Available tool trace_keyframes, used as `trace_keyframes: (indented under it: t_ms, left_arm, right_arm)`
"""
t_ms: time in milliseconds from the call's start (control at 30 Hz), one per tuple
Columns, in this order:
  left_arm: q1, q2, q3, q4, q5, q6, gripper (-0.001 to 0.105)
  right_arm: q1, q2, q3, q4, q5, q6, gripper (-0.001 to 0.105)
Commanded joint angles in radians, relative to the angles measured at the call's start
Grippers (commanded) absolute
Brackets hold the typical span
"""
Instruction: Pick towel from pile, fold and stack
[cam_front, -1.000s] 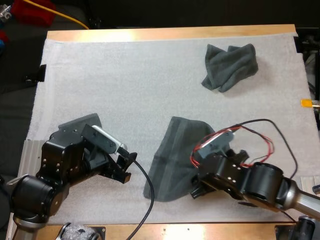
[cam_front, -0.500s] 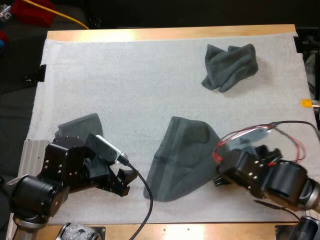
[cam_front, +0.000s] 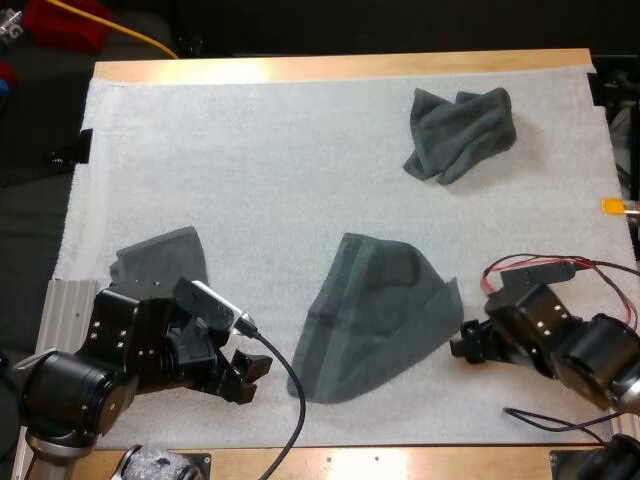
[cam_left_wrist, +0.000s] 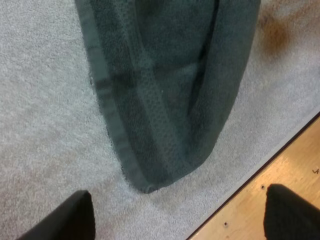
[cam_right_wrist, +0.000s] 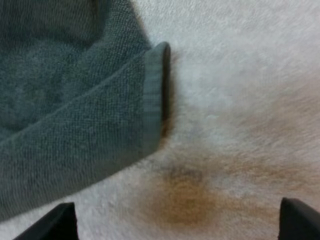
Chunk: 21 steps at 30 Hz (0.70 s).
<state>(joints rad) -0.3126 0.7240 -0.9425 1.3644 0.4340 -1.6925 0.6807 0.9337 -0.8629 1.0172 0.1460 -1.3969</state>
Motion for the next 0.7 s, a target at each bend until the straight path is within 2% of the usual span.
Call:
trace_keyframes:
  t_ms: [0,100,367,667]
  left_arm:
    - [0.002,0.001,-0.005,0.004,0.011,-0.008,0.068]
    - [0.002,0.001,-0.005,0.004,0.011,-0.008,0.068]
    - [0.002,0.001,-0.005,0.004,0.011,-0.008,0.068]
    - [0.002,0.001,-0.005,0.031,0.011,-0.012,0.068]
  right_arm:
    - [-0.037,-0.005,0.016,-0.034,-0.061,-0.031,0.075]
    - [-0.107,-0.005,0.059,-0.11,-0.184,-0.072,0.075]
    - [-0.256,-0.003,0.177,-0.248,-0.4,-0.126,0.075]
    - [-0.389,0.008,0.302,-0.385,-0.561,-0.128,0.075]
